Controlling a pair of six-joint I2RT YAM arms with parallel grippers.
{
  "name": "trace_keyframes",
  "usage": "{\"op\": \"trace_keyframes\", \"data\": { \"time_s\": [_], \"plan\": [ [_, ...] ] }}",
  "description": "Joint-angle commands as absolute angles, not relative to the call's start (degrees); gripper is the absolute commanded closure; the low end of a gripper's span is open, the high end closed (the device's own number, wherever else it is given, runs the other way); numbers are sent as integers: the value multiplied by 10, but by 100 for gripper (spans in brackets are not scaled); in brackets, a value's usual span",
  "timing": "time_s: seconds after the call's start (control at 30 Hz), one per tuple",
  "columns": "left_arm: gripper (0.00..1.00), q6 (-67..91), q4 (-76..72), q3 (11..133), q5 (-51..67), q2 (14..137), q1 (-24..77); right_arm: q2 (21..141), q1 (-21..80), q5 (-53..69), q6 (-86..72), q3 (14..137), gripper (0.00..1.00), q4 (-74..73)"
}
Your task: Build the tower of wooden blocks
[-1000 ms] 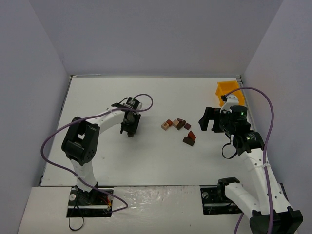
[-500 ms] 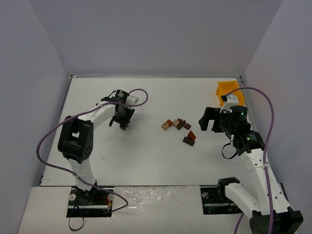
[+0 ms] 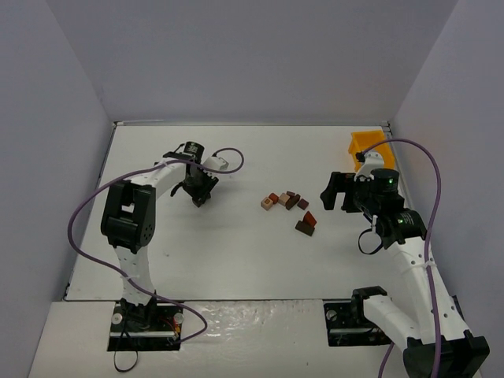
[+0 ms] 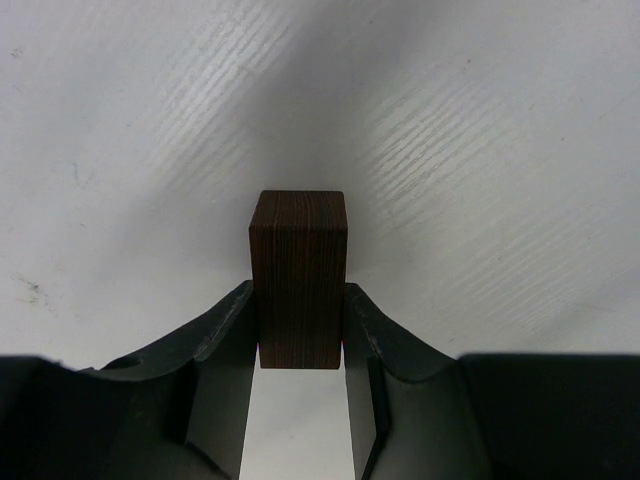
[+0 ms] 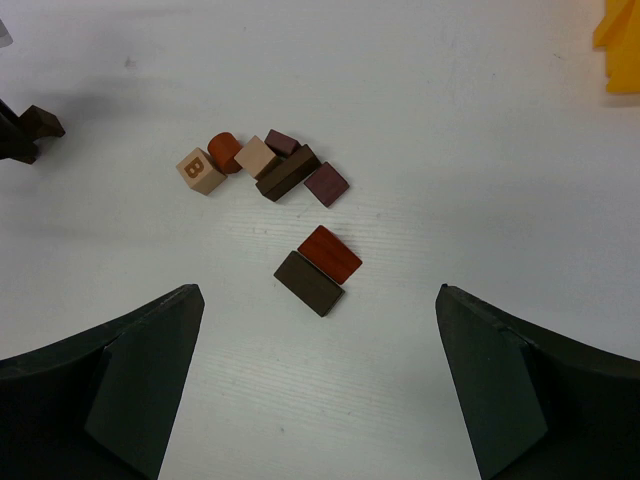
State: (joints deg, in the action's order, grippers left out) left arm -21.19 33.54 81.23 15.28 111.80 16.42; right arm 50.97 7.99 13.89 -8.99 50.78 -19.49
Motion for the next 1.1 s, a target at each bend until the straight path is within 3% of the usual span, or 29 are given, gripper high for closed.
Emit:
{"op": "trace_keyframes", "data": {
  "time_s": [0.0,0.3,0.53,0.8,1.07],
  "plan": [
    [98,-280,344,863,211,1109,136,520,84,148,-77,539,0,-164],
    [91,-304,348,876,245,1133,125,533,84,146,-67,544,0,-164],
    [79,-309,352,879,245,1150,124,541,84,143,-62,545,0,-165],
    [33,-294,356,891,220,1129,125,542,84,143,-58,546,0,-164],
    [25,-131,275,878,191,1021,131,540,84,142,-55,550,0,-164]
  ]
}}
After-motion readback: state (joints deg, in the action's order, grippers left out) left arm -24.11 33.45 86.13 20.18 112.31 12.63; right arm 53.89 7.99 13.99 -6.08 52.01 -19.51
